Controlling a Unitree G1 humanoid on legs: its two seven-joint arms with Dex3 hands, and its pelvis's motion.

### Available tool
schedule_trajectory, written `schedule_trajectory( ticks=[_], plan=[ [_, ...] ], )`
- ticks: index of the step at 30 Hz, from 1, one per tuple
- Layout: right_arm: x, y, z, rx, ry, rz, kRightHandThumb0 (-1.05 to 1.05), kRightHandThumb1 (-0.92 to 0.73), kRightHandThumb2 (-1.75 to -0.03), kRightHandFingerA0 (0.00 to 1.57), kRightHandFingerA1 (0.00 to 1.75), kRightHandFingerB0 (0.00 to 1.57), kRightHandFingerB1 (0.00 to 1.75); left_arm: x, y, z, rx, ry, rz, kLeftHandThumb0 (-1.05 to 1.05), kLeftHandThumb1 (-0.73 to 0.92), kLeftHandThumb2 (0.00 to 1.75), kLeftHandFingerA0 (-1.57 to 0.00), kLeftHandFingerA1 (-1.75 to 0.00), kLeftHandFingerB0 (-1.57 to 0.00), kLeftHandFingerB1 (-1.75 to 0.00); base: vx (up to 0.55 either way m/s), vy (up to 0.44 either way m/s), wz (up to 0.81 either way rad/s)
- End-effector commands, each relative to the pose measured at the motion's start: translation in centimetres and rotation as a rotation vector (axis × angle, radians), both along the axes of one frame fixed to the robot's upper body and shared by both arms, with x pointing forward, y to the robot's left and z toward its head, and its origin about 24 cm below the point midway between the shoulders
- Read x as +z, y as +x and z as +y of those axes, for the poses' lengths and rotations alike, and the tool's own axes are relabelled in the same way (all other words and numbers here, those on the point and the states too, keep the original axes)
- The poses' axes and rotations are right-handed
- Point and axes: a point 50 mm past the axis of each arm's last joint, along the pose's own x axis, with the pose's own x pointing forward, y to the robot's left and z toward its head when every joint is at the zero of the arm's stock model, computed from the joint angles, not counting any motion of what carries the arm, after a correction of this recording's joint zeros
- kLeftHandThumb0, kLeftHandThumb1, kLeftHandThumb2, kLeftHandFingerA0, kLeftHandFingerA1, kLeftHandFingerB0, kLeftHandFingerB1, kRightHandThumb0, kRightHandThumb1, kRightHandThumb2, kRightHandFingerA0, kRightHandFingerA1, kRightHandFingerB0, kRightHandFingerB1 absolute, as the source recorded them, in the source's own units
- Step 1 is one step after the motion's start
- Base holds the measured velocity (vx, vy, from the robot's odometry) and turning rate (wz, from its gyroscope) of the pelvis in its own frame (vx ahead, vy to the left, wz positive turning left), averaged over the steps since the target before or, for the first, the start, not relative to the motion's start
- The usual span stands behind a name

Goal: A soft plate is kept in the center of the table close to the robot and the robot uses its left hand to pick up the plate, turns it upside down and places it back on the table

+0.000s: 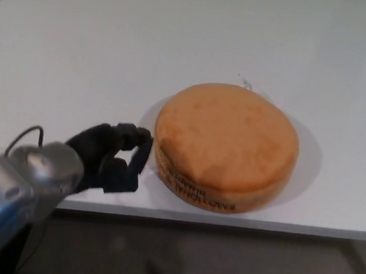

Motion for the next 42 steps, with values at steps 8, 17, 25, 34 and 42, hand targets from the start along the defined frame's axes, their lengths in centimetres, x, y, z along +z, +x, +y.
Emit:
schedule_trajectory(
  ticks=[8,17,25,34,42],
  plan=[
    [0.0,-0.1,-0.4,-0.004,0.002,0.01,-0.78,-0.71,-1.07,0.21,0.52,0.0,0.18,-1.1,-4.3,1.7,0.121,-0.021,-0.452,-0.93,0.92,0.72,-0.19,-0.33,-0.16,-0.29,0.0,0.0,0.0],
    [-0.1,-0.1,-0.6,-0.01,0.003,0.013,-0.79,-0.7,-1.06,0.21,0.52,0.0,0.17,-2.6,-7.9,2.9,0.17,-0.204,-0.515,-0.97,0.92,0.69,-0.26,-0.35,-0.22,-0.27,0.0,0.0,0.0],
    [0.1,-0.1,-0.5,-0.015,-0.002,0.009,-0.81,-0.88,-0.67,0.27,0.39,0.0,0.19,-4.1,-12.0,4.4,0.146,-0.284,-0.537,-0.9,0.91,0.68,-0.26,-0.4,-0.21,-0.29,0.0,0.0,0.0],
    [0.1,-0.1,-0.6,-0.017,-0.002,-0.011,-0.86,-0.76,-1.09,0.22,0.52,0.01,0.13,-7.3,-15.8,5.6,0.226,-0.443,-0.473,-0.91,0.87,0.67,-0.25,-0.4,-0.23,-0.3,0.0,0.0,0.0],
    [0.1,0.1,-0.5,-0.013,0.0,-0.005,-0.85,-0.74,-1.08,0.24,0.52,0.01,0.15,-10.9,-18.9,6.3,0.385,-0.54,-0.355,-0.87,0.88,0.67,-0.27,-0.39,-0.24,-0.29,0.0,0.0,0.0]
  ],
)
